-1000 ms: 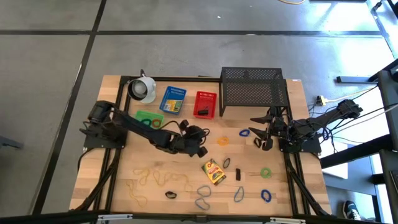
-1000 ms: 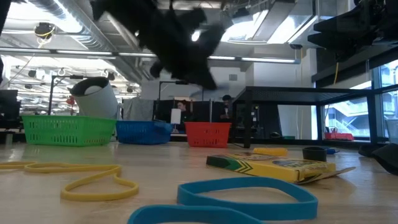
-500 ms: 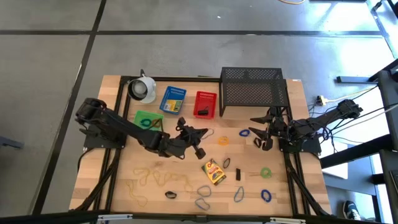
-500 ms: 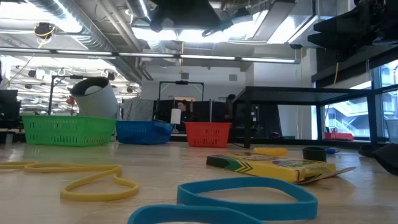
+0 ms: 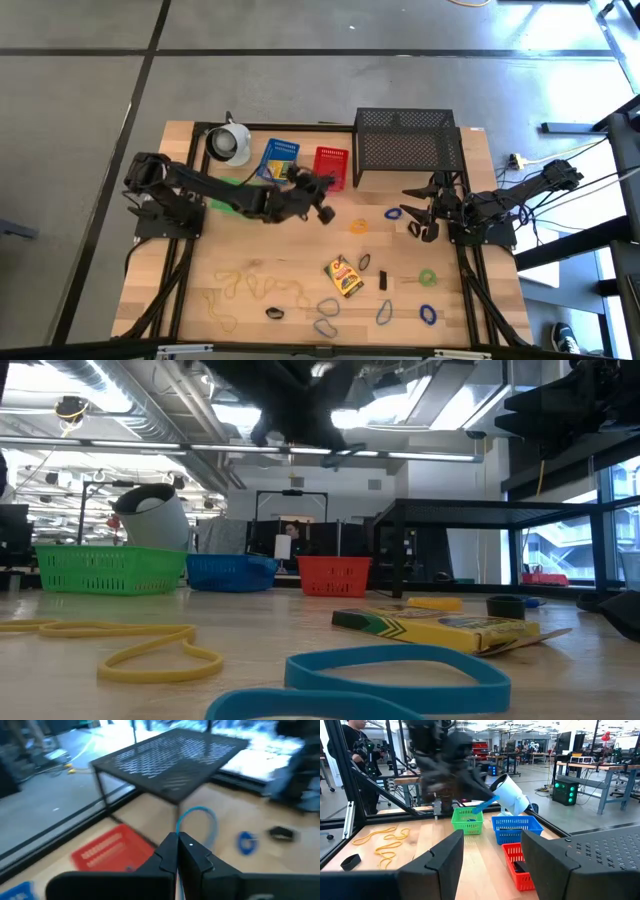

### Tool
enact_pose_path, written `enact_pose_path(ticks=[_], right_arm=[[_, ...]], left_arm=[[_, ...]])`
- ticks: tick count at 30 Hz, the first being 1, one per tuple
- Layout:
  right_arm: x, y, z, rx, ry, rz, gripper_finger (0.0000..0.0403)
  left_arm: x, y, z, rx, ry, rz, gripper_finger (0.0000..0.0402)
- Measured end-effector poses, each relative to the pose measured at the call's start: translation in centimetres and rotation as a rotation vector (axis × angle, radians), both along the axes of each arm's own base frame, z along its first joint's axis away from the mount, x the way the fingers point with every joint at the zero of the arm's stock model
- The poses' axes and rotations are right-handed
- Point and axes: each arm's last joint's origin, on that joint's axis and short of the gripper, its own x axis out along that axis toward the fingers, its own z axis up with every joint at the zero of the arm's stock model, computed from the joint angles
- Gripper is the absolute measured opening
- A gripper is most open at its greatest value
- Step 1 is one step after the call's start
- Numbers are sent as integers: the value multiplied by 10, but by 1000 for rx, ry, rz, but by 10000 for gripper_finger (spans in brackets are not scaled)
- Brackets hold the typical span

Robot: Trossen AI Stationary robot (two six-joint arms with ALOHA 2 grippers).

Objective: Pick & Place Office Desk Supplies
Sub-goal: Put the blue rubber band into the red bin

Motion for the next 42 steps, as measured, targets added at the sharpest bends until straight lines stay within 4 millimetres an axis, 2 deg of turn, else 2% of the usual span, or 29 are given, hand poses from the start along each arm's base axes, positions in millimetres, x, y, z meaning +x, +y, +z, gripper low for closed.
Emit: enact_pose_path(ticks=[5,10,16,26,42], right_arm=[[0,0,0,0,0,0,201],[0,0,0,0,0,1,201],[0,0,0,0,0,0,201],[0,0,0,0,0,0,201],[0,3,1,6,-10,108,201]], left_arm=[[7,30,-19,-15,42,90,3],[15,56,-51,-25,118,163,3],[27,77,-79,-41,97,194,3],[33,83,-102,-96,120,128,3],[33,83,-101,-111,115,99,5]])
